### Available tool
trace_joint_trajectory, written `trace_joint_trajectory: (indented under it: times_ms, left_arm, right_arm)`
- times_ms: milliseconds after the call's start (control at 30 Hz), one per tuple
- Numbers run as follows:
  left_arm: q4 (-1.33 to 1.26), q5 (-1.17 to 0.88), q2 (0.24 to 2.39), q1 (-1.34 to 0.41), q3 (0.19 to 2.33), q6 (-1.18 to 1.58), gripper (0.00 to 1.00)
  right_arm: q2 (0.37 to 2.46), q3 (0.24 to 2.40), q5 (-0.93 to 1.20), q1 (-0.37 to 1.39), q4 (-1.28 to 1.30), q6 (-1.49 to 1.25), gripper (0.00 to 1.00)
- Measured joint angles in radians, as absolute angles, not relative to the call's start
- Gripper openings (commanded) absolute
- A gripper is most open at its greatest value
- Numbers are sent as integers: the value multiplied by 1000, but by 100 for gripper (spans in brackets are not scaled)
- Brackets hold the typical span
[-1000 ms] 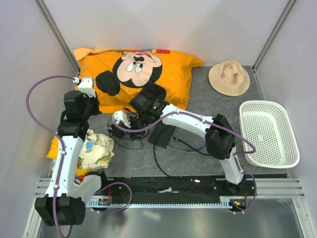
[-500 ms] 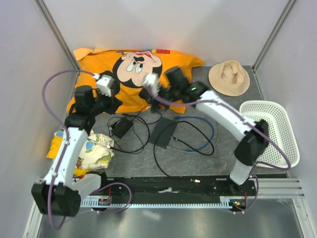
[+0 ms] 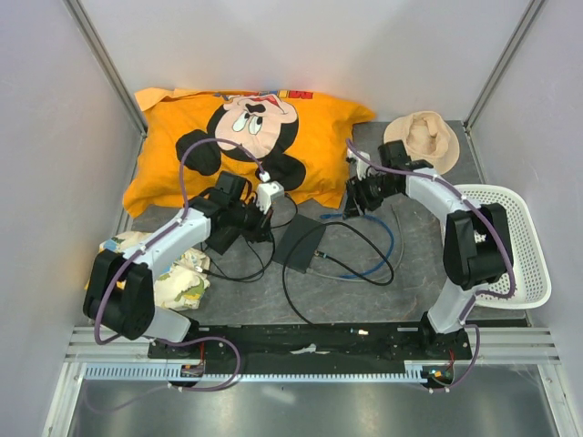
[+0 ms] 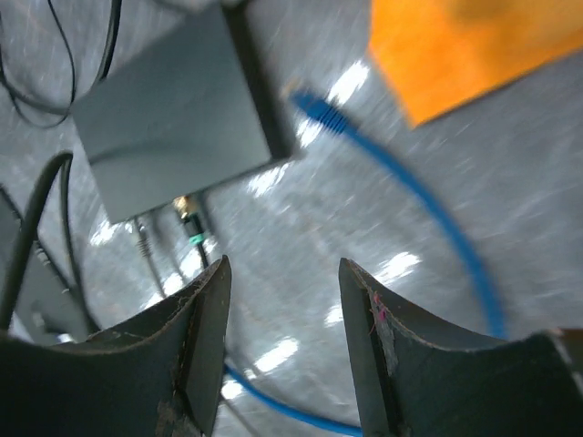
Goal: Pull the plug from the switch port
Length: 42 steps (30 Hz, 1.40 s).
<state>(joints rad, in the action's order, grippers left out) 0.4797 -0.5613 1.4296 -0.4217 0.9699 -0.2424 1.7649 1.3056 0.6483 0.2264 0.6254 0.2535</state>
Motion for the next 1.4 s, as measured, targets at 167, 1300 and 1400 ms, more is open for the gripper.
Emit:
trace_joint_trajectory:
  times_ms: [167,1300,1400]
  left_arm:
    - [523,-588,1440,-435,903,-208,2]
    - [439,-606,1823,-624,1020,60,1]
    - [481,-643,1820,-623,1048,-6,2]
  right_arm:
    - [1771,1212,673,233,599,159,59]
    - [1893,1162,746,232,552,138,61]
    - [1897,1165,759,231,581,152,61]
